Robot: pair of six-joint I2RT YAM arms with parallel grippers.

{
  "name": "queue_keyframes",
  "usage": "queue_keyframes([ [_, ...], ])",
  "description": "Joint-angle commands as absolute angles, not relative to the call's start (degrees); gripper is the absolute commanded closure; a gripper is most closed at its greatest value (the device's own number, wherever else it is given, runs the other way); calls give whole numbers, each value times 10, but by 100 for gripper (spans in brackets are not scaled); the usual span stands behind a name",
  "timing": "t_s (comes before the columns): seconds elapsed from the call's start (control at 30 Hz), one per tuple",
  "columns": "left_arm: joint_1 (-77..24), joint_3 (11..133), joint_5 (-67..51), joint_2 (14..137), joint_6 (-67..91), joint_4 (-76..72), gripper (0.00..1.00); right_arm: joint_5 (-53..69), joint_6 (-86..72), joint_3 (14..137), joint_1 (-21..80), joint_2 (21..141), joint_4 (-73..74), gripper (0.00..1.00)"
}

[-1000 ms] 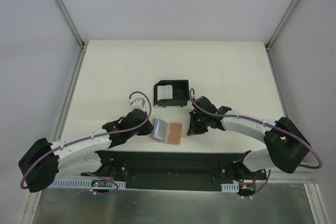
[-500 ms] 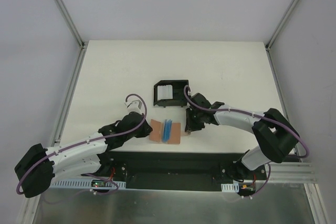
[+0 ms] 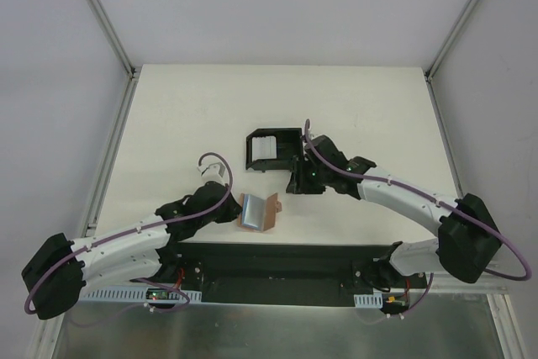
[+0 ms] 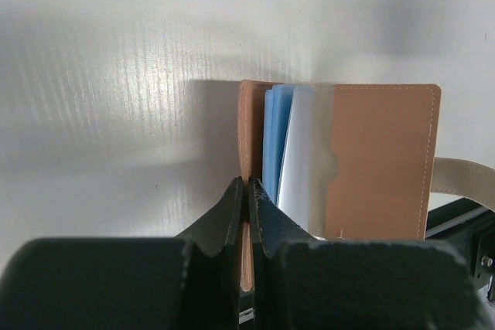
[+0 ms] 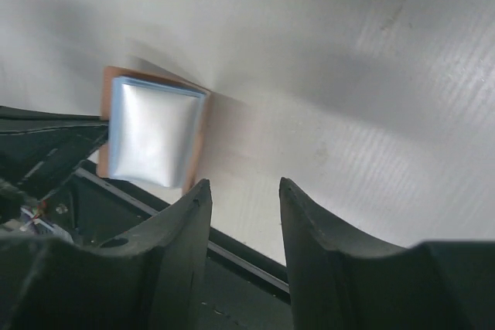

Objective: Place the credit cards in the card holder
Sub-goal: Open the card holder at the center of the board.

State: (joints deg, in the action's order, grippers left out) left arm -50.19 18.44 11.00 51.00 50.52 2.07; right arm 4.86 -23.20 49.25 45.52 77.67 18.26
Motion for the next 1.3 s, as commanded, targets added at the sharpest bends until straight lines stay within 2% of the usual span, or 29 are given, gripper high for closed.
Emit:
queue_keyframes([
  [0.0,-503,196,110,492,506,25,100,47,-242,539,474,752,178,57],
  [0.13,-502,204,112,479,506,32,100,94,-251,565,483,765,125,57],
  [0.37,-503,214,105,479,507,34,100,95,-250,640,526,880,147,56],
  [0.67,-502,202,104,464,519,37,100,132,-294,648,544,972,94,56],
  [0.97,-502,200,101,459,520,37,100,120,-311,649,548,994,78,56],
  [1.27,-504,195,102,454,523,38,100,101,-305,649,552,995,113,64],
])
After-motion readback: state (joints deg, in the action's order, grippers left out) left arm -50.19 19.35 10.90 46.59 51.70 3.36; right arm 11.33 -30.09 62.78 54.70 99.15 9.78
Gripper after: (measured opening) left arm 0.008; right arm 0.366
